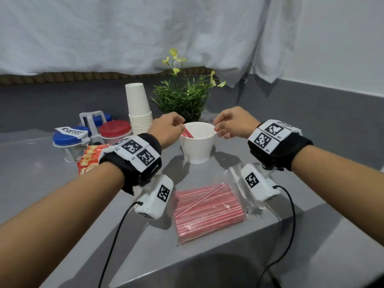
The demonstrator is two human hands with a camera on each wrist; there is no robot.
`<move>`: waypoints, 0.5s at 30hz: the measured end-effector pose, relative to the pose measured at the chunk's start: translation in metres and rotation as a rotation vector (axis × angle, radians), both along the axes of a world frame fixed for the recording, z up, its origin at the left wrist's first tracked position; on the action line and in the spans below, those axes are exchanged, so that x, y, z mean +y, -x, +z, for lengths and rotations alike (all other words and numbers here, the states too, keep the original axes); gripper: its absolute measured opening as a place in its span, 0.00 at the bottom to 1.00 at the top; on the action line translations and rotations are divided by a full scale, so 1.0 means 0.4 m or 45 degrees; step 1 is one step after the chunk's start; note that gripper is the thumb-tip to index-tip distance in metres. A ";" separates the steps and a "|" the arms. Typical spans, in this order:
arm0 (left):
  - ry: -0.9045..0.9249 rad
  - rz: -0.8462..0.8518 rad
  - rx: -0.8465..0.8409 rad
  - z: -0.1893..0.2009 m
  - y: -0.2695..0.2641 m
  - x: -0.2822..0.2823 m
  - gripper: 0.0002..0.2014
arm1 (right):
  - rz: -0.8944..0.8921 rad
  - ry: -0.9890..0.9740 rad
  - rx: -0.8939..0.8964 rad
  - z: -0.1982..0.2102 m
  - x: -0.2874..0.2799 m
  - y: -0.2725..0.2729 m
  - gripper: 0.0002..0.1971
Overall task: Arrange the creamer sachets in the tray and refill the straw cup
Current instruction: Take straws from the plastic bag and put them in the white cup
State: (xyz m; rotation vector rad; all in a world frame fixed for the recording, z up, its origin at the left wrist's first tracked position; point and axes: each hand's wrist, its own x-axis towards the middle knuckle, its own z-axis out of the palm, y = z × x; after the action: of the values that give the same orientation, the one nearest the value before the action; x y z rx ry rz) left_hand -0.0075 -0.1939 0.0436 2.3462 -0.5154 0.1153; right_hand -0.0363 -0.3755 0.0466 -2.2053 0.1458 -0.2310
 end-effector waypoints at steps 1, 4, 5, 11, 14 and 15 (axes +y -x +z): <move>-0.008 -0.007 0.019 -0.008 0.025 -0.002 0.14 | -0.027 -0.038 0.001 -0.005 -0.004 0.023 0.13; -0.025 -0.041 0.094 -0.039 0.099 -0.010 0.13 | -0.106 -0.049 0.037 -0.036 -0.009 0.092 0.14; -0.041 -0.057 0.132 -0.049 0.121 -0.014 0.13 | -0.133 -0.037 0.056 -0.051 -0.011 0.112 0.14; -0.535 -0.114 0.402 -0.110 0.239 -0.010 0.21 | -0.296 0.029 0.243 -0.162 -0.013 0.203 0.11; -0.667 -0.119 0.461 -0.143 0.268 0.003 0.28 | -0.317 0.131 0.305 -0.200 -0.006 0.234 0.12; -0.675 -0.127 0.461 -0.153 0.275 0.005 0.29 | -0.304 0.139 0.321 -0.208 -0.002 0.242 0.14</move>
State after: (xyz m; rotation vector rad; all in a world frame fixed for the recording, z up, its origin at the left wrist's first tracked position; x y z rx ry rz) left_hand -0.1176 -0.1920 -0.0176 2.7543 -0.5247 -0.5458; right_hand -0.1330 -0.3761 -0.0367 -2.3180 0.5493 -0.0920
